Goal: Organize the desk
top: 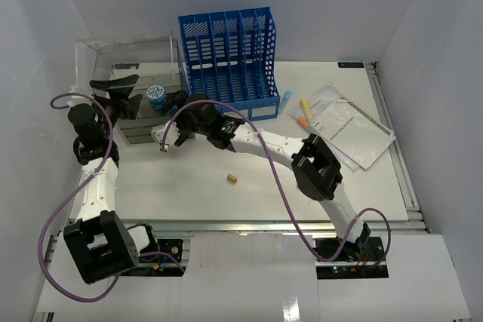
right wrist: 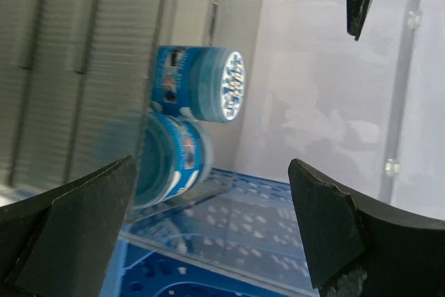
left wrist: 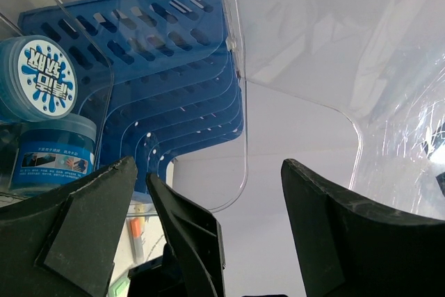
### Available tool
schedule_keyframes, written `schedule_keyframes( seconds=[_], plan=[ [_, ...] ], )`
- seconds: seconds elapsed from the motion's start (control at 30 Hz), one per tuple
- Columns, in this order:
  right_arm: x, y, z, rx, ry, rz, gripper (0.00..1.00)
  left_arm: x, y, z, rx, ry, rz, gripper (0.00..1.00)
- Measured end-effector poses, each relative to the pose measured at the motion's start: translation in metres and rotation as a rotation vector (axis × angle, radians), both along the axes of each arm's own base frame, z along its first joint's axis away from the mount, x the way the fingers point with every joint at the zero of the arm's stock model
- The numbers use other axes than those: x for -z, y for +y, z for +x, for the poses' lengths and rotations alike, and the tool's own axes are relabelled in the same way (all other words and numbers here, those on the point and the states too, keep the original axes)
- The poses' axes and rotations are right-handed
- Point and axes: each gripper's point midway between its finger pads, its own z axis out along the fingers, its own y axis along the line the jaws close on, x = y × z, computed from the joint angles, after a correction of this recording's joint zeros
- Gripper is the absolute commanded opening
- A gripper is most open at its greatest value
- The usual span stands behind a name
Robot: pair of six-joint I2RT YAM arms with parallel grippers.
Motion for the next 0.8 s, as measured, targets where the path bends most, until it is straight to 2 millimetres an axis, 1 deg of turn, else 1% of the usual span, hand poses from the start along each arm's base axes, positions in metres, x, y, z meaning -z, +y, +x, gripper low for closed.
schedule_keyframes(
  seconds=[0.07,0.17,0.23,0.4,0.5,0.53,0.57,0.67,0.73,0.8],
  plan=[
    [0.001,-0.003,-0.006,-0.007,0.038,0.002,0.95,0.000,0.000,0.000,0.000,0.000,0.000,0.96],
    [-0.001,-0.012,-0.028,-0.044,0.140,0.006,0.94,0.000,0.000,0.000,0.000,-0.001,0.000,0.96],
    [-0.010,-0.022,-0.051,-0.080,0.212,0.000,0.93,0.002,0.000,-0.001,0.000,0.001,0.000,0.96],
    [-0.044,-0.049,-0.113,-0.201,0.333,-0.012,0.92,0.014,-0.002,-0.007,-0.001,0.040,-0.006,0.95],
    [-0.047,-0.076,-0.144,-0.241,0.405,-0.041,0.93,0.021,-0.003,-0.012,-0.004,0.070,-0.014,0.95],
    [-0.046,-0.085,-0.151,-0.243,0.426,-0.045,0.93,0.025,-0.003,-0.014,-0.011,0.095,-0.022,0.94],
    [-0.044,-0.093,-0.156,-0.239,0.448,-0.047,0.92,0.031,-0.003,-0.018,-0.021,0.133,-0.033,0.93],
    [-0.024,-0.123,-0.168,-0.198,0.534,-0.079,0.92,0.058,-0.002,-0.030,-0.058,0.281,-0.081,0.90],
    [-0.010,-0.142,-0.172,-0.162,0.595,-0.094,0.91,0.084,0.000,-0.040,-0.094,0.412,-0.118,0.90],
    [0.000,-0.156,-0.173,-0.128,0.645,-0.103,0.91,0.111,0.000,-0.050,-0.120,0.538,-0.149,0.90]
  ],
)
